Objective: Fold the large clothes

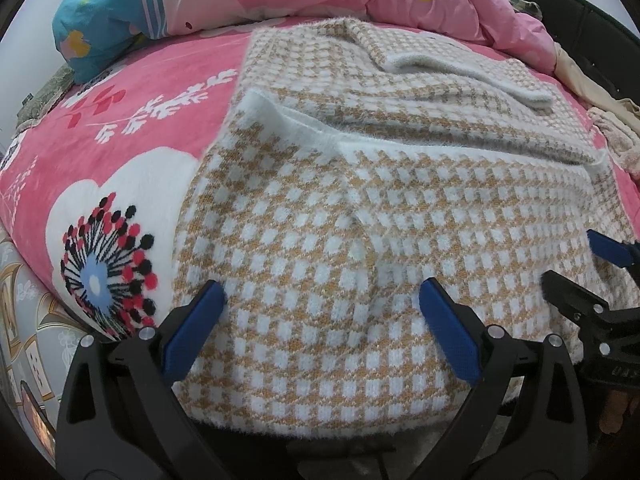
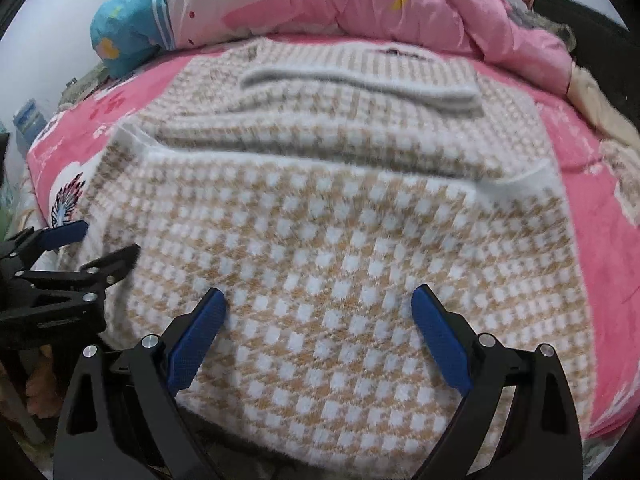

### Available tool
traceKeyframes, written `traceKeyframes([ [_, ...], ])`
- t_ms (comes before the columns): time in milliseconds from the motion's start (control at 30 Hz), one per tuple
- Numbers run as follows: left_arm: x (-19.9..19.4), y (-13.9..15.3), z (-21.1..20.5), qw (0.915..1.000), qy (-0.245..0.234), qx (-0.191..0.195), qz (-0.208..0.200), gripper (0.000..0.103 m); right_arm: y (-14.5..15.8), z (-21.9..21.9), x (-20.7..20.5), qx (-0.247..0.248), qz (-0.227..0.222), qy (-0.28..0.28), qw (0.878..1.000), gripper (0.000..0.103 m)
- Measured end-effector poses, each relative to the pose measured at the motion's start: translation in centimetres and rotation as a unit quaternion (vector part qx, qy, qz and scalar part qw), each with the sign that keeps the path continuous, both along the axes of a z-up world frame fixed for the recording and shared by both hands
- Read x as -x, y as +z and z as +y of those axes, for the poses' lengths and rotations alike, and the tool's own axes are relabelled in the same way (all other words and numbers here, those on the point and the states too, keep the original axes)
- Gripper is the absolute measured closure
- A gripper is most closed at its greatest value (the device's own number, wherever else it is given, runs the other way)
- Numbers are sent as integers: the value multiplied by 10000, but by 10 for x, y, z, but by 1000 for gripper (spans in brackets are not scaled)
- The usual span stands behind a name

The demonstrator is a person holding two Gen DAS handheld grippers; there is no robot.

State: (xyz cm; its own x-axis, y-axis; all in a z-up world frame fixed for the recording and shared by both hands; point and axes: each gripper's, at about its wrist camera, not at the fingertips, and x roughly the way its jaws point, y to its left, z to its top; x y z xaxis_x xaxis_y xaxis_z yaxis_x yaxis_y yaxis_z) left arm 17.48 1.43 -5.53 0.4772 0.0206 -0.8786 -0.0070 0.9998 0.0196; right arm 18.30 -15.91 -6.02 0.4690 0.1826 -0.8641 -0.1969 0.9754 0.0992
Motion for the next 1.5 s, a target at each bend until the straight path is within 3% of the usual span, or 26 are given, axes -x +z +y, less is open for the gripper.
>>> traceKeyframes([
  [233,8,4,8,9992,-295,191,-163,8,0,-2,0,-57,-54,36,10000,12],
  [400,30,33,26,9913,-552,152,-1183,8,1,-5,4,-71,-51,122,9999,12],
  [533,26,44,49,9865,-591,346,-1488,8,0,-6,4,-104,-82,163,9998,12],
  [567,23,45,54,9861,-596,412,-1497,9,0,-7,5,-109,-89,165,9998,12],
  [633,13,46,60,9856,-633,602,-1451,28,0,-7,5,-119,-104,173,9997,12],
  [800,-7,34,71,9876,-649,1012,-1007,55,1,-8,5,-126,-75,236,9996,12],
  [1000,-14,15,74,9898,-597,1059,-745,64,0,-9,3,-167,-72,316,9993,11],
  [1200,-25,9,80,9869,-614,1332,-674,64,-1,-9,1,-166,-62,341,9993,11],
  [1433,-47,-1,83,9790,-772,1842,-415,66,-1,-9,1,-158,-58,339,9993,11],
  [1500,-44,5,83,9698,-970,2189,-471,66,-2,-10,0,-162,-59,349,9992,11],
])
